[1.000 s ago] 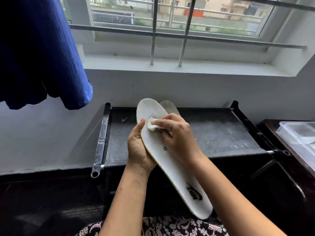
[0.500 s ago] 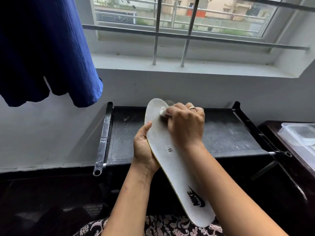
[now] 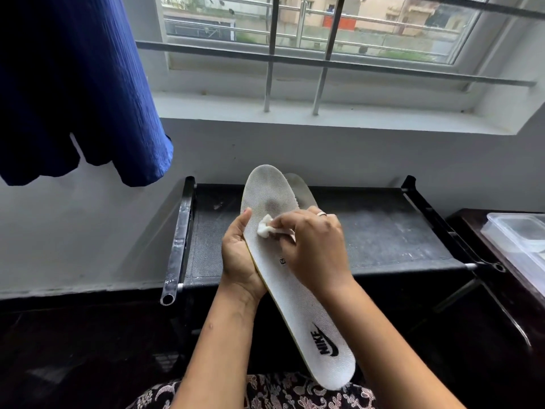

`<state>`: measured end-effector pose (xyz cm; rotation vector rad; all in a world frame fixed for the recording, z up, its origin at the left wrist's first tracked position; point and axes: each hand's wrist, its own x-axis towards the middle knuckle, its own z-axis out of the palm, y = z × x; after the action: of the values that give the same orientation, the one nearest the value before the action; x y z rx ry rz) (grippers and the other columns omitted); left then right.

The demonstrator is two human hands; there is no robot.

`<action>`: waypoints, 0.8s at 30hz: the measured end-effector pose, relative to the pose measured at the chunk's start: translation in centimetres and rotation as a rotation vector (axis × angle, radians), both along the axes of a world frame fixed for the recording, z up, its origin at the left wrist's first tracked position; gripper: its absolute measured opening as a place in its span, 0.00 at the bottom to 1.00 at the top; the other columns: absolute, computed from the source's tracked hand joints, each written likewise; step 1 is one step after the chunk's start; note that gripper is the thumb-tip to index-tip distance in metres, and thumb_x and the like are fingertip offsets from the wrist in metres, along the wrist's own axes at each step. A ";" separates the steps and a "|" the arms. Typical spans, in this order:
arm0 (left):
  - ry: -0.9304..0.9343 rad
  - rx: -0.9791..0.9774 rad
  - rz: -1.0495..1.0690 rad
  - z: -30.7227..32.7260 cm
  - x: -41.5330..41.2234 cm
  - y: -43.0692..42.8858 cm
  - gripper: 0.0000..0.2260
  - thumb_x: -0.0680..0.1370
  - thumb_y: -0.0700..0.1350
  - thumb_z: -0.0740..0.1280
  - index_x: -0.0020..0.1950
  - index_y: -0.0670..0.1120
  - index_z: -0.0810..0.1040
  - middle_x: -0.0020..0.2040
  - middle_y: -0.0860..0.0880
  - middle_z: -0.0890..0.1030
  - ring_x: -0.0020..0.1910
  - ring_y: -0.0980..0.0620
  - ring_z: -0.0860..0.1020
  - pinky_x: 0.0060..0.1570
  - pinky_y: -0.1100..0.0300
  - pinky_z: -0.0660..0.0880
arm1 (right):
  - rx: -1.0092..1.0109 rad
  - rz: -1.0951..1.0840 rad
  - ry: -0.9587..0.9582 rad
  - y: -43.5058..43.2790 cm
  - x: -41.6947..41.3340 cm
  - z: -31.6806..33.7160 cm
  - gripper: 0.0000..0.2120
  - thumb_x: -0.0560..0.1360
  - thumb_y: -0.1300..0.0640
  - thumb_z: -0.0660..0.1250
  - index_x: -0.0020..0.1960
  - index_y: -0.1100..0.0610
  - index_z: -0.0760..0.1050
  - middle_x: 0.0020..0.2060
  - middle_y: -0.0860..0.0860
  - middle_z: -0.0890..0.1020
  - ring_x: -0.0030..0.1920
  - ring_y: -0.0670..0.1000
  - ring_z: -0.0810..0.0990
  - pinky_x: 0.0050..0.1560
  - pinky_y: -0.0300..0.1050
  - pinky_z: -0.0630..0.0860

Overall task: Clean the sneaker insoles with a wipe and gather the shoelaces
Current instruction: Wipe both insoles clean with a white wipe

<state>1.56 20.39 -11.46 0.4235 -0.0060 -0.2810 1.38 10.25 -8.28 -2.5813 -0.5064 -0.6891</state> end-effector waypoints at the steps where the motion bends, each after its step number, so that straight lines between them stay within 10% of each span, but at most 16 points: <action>1: 0.006 0.018 -0.011 0.0 0.0 0.1 0.25 0.73 0.56 0.57 0.45 0.36 0.83 0.45 0.39 0.81 0.46 0.44 0.81 0.53 0.53 0.76 | 0.089 0.102 0.149 -0.4 -0.3 0.7 0.03 0.69 0.58 0.70 0.39 0.51 0.82 0.34 0.46 0.83 0.36 0.47 0.78 0.40 0.42 0.72; 6: -0.033 0.000 0.015 0.2 0.1 -0.1 0.24 0.78 0.55 0.52 0.55 0.40 0.80 0.48 0.40 0.82 0.45 0.43 0.82 0.46 0.49 0.80 | 1.240 0.385 0.763 -2.3 -0.6 3.9 0.07 0.74 0.68 0.64 0.48 0.60 0.77 0.33 0.49 0.81 0.31 0.42 0.79 0.29 0.34 0.74; 11: -0.103 0.000 -0.010 -0.6 0.5 0.0 0.24 0.76 0.58 0.55 0.58 0.43 0.78 0.55 0.40 0.80 0.51 0.41 0.79 0.55 0.40 0.72 | 1.535 0.228 0.868 -3.6 0.8 3.2 0.14 0.74 0.71 0.62 0.53 0.55 0.74 0.39 0.52 0.81 0.31 0.45 0.79 0.31 0.35 0.77; 19: -0.150 0.036 -0.039 -1.0 0.6 -0.2 0.25 0.75 0.60 0.56 0.55 0.43 0.81 0.52 0.40 0.80 0.51 0.41 0.78 0.56 0.38 0.70 | 1.292 0.159 0.601 -2.3 2.5 3.2 0.06 0.72 0.65 0.64 0.45 0.60 0.79 0.39 0.56 0.82 0.40 0.51 0.79 0.40 0.42 0.74; 24: -0.137 0.032 -0.043 -0.5 0.4 -0.5 0.22 0.75 0.56 0.57 0.57 0.41 0.80 0.50 0.41 0.83 0.49 0.42 0.81 0.50 0.46 0.78 | 0.518 0.049 0.077 -0.5 3.5 2.5 0.06 0.71 0.60 0.70 0.47 0.54 0.82 0.43 0.48 0.84 0.44 0.46 0.82 0.48 0.42 0.77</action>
<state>1.95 19.84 -11.94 0.4740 -0.1448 -0.2942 4.87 9.71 -5.79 -2.0925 -0.3134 -0.6063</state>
